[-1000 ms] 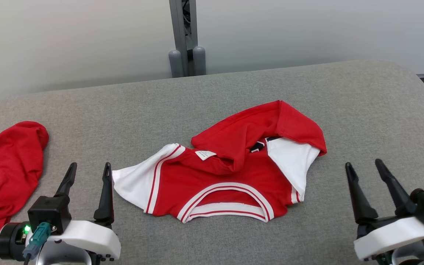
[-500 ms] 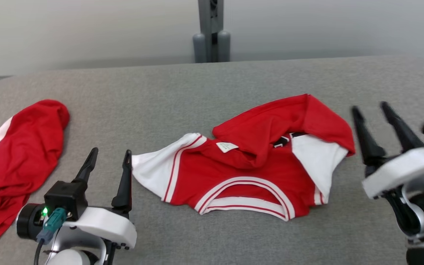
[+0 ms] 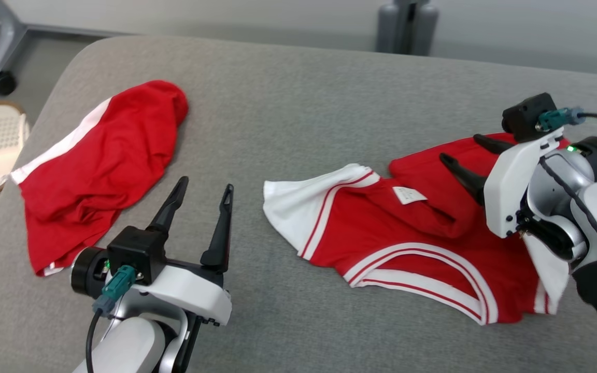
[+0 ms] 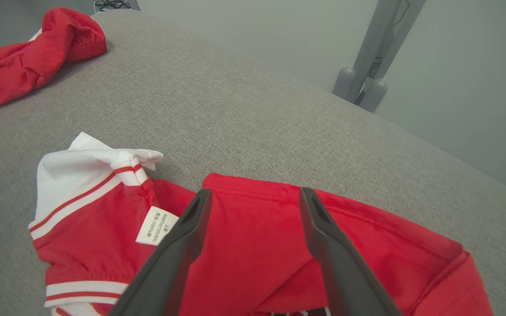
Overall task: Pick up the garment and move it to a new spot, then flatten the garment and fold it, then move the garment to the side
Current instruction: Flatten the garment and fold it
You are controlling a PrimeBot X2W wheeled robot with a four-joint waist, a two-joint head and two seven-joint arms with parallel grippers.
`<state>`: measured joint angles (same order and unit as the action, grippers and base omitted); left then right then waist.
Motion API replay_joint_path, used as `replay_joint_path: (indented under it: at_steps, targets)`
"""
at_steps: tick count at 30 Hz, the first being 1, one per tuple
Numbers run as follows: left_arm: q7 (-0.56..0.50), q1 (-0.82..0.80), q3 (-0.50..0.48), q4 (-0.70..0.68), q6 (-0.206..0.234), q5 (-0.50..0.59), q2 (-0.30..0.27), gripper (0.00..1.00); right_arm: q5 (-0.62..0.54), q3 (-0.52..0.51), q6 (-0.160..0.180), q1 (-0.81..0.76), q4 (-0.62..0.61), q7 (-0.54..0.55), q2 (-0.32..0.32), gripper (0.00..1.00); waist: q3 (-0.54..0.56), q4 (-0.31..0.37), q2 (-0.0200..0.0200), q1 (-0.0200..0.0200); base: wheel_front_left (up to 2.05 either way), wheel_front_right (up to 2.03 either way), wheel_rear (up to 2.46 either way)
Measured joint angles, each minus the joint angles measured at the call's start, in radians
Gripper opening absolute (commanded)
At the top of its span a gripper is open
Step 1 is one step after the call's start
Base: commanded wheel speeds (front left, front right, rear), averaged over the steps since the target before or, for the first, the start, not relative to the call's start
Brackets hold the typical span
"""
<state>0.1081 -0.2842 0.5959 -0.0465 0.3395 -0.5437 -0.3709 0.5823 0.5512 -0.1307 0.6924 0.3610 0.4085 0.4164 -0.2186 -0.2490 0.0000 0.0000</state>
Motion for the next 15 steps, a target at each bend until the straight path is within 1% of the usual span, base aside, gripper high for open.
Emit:
replay_joint_path:
  at_steps: [3, 7, 8, 12, 14, 15]
  targets:
    - [0.019, -0.024, 0.008, 0.025, -0.016, 0.000, 0.021, 1.00, 0.028, 0.069, 0.000, 0.066, 0.060, 0.017, 0.030, 1.00, -0.027, -0.045, 0.0000, 0.0000, 0.00, 0.00, 0.00]
    - [0.044, -0.049, 0.018, 0.058, -0.037, -0.002, 0.047, 1.00, 0.049, 0.158, 0.000, 0.146, 0.138, 0.035, 0.054, 1.00, -0.067, -0.097, 0.0000, 0.0000, 0.00, 0.00, 0.00]
    - [0.058, -0.058, 0.018, 0.071, -0.044, -0.003, 0.058, 1.00, 0.065, 0.206, 0.000, 0.176, 0.168, 0.044, 0.058, 1.00, -0.087, -0.118, 0.0000, 0.0000, 0.00, 0.00, 0.00]
    - [0.079, -0.077, 0.025, 0.100, -0.058, -0.009, 0.079, 1.00, 0.094, 0.293, 0.000, 0.223, 0.225, 0.064, 0.067, 1.00, -0.123, -0.150, 0.0000, 0.0000, 0.00, 0.00, 0.00]
    - [0.086, -0.079, 0.028, 0.116, -0.066, -0.011, 0.093, 1.00, 0.119, 0.320, 0.000, 0.238, 0.241, 0.065, 0.074, 1.00, -0.135, -0.162, 0.0000, 0.0000, 0.00, 0.00, 0.00]
    - [0.088, -0.083, 0.030, 0.122, -0.068, -0.012, 0.099, 1.00, 0.133, 0.331, 0.000, 0.246, 0.244, 0.059, 0.076, 0.80, -0.140, -0.165, 0.0000, 0.0000, 0.00, 0.00, 0.00]
